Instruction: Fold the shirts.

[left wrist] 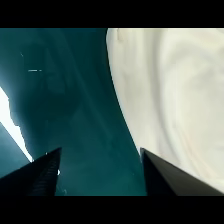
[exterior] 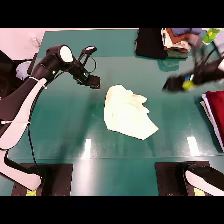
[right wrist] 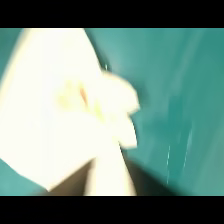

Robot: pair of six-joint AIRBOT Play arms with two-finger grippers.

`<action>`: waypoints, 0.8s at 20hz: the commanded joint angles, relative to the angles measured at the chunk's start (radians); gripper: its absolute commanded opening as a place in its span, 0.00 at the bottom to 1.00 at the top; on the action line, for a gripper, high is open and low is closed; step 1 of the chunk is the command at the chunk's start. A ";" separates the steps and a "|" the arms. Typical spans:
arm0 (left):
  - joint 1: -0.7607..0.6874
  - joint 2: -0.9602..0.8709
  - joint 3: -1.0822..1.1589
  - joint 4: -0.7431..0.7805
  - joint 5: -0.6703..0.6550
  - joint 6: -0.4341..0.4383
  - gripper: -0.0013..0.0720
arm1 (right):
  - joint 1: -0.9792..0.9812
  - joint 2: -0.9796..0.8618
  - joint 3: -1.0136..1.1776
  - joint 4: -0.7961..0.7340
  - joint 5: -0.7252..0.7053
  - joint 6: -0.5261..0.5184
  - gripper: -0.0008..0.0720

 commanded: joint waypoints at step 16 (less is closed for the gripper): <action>0.001 -0.049 -0.006 -0.073 0.171 0.024 0.82 | 0.134 -0.148 -0.481 0.060 -0.277 0.037 0.04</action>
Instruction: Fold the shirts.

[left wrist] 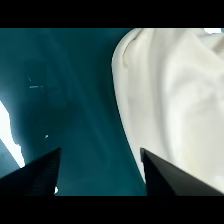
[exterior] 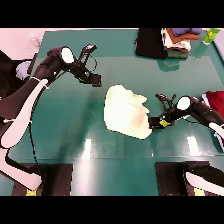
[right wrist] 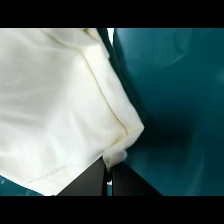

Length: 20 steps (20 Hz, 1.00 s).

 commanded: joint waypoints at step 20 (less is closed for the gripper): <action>-0.056 -0.203 0.016 -0.166 0.162 0.044 0.05 | 0.024 0.045 0.018 -0.013 -0.040 0.016 0.04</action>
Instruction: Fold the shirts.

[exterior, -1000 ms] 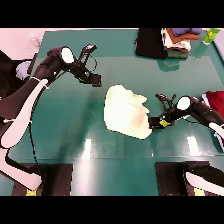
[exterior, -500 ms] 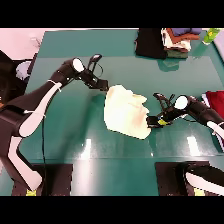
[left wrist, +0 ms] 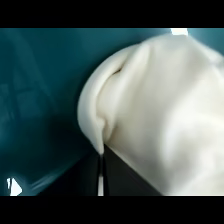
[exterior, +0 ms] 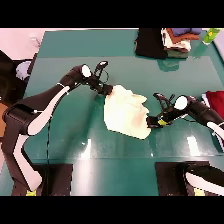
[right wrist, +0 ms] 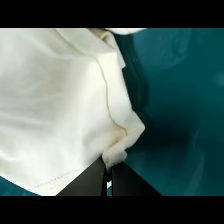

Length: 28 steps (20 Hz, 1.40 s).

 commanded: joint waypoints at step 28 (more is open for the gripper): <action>0.093 0.792 -0.039 0.007 -0.230 0.128 0.05 | -0.192 0.056 1.094 -0.016 0.406 -0.013 0.04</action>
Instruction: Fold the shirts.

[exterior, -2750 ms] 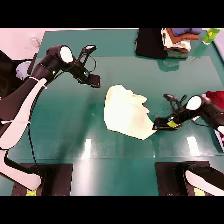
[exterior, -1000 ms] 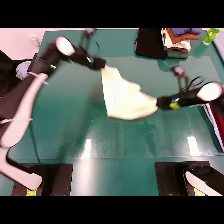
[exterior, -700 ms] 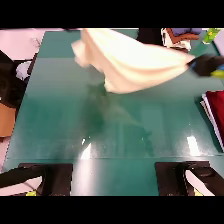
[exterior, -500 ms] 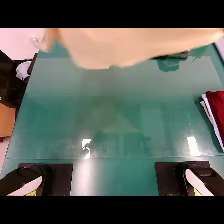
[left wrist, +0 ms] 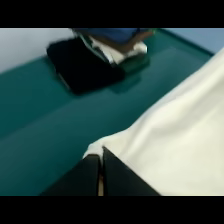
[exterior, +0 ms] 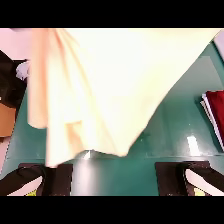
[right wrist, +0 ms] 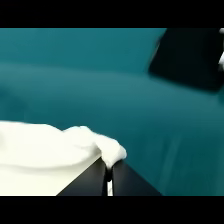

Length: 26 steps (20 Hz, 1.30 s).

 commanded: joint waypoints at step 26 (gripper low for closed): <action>0.393 -0.299 -0.534 0.027 -0.023 -0.037 0.82 | 0.152 -0.173 -0.739 -0.077 -0.247 0.016 0.04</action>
